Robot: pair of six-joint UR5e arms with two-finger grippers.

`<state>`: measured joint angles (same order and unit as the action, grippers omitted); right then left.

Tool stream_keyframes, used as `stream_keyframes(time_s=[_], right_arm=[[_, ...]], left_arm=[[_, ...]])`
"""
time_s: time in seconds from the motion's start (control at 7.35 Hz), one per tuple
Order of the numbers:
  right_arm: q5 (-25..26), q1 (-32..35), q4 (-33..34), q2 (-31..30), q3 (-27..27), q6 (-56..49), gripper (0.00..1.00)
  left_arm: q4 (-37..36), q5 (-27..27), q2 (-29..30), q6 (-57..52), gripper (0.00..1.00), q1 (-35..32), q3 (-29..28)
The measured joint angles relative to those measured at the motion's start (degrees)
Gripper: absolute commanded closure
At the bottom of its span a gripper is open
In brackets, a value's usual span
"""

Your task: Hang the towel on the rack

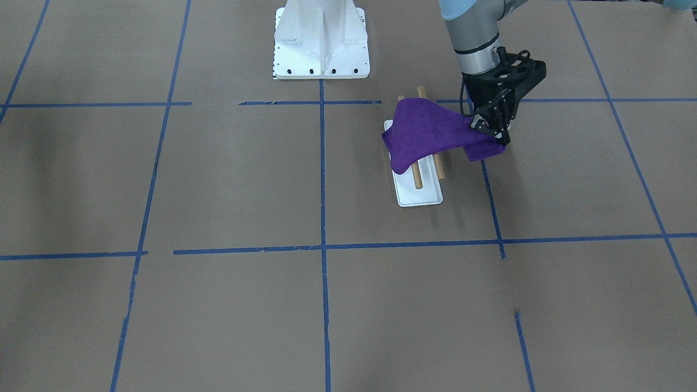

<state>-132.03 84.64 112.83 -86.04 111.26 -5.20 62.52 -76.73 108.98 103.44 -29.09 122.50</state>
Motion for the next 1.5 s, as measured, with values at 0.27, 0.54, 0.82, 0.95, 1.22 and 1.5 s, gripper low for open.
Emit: stream_keyframes(time_s=[0.27,0.54,0.82,0.95,1.22,1.5], right_arm=[[0.0,0.0,-0.06,0.04,0.03,-0.06,0.0],[-0.06,0.0,-0.07,0.16,0.11,-0.12,0.0],[-0.07,0.03,-0.07,0.22,0.16,-0.06,0.0],[-0.09,0.09,-0.05,0.16,0.11,0.08,0.0],[-0.36,0.89,0.01,-0.37,-0.26,0.42,0.0],[-1.43,2.2,-0.14,-1.87,-1.33,0.41,0.0]], left_arm=[[0.47,0.17,-0.4,-2.18,0.0,0.02,-0.99],[0.59,-0.07,-0.64,-6.73,0.0,-0.28,-0.86],[0.84,-3.33,-0.54,-17.64,0.0,-4.06,-0.36],[1.34,-7.54,-0.46,-25.8,0.0,-7.45,-0.32],[3.26,-14.87,-0.47,-41.46,0.0,-14.37,-0.84],[7.51,-24.48,-0.83,-53.92,0.0,-20.98,-3.0]])
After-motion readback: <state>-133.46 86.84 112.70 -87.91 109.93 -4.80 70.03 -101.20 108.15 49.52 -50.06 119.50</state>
